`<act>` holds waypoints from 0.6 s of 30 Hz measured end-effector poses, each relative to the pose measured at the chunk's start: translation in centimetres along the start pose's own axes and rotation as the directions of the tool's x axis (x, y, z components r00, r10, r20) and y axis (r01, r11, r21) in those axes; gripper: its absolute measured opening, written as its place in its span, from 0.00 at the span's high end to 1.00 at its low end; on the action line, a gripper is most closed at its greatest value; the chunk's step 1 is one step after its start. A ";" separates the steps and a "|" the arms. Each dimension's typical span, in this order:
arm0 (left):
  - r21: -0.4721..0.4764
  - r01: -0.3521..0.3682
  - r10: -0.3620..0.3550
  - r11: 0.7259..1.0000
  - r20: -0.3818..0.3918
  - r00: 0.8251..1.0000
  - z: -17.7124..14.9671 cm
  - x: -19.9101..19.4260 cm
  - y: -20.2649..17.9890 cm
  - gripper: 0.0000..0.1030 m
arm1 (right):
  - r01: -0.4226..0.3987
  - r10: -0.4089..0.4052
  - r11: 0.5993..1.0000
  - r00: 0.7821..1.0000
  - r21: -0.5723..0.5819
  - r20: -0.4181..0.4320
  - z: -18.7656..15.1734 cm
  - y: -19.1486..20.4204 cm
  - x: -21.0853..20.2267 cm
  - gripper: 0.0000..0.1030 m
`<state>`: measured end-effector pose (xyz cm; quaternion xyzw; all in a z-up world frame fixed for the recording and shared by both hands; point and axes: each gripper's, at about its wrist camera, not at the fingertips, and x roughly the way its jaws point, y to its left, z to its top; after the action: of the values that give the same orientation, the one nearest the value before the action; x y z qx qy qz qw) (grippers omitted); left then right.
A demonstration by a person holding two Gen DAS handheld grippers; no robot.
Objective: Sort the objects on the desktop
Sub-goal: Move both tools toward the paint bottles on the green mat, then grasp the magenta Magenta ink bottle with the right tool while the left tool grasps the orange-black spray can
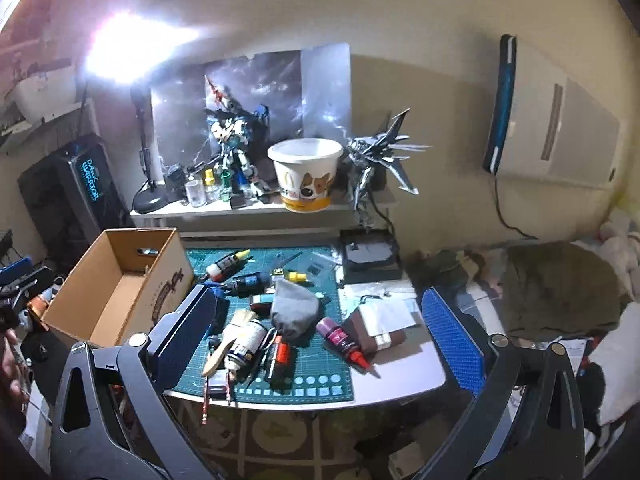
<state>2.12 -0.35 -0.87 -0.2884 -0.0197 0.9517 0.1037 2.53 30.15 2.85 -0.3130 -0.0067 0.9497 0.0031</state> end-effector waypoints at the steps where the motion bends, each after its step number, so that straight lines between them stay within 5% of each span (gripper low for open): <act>1: -0.001 0.018 -0.018 1.000 -0.009 1.000 -0.3 0.4 -0.1 0.00 | 0.011 -0.011 1.000 1.000 0.001 -0.016 -0.2 0.2 0.2 0.00; 7: 0.002 0.079 -0.079 0.997 -0.040 0.996 -1.3 2.4 -2.4 0.00 | 0.112 -0.112 0.992 0.994 -0.054 0.000 -1.6 0.2 1.0 0.00; 14: -0.011 0.085 -0.085 0.996 -0.058 0.995 -3.0 7.1 -7.2 0.00 | -0.086 0.083 0.992 0.996 -0.088 -0.037 -2.9 -3.1 6.4 0.09; 18: -0.069 0.087 -0.094 0.994 -0.104 0.990 -5.8 12.7 -11.4 0.00 | -0.230 0.208 0.955 0.969 -0.186 -0.131 -4.1 -4.4 12.5 0.35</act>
<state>-2.88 13.31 -11.58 -0.3409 -0.0579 0.9281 0.1382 -5.10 34.74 -7.81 -0.3624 -0.0673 0.9200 -0.1332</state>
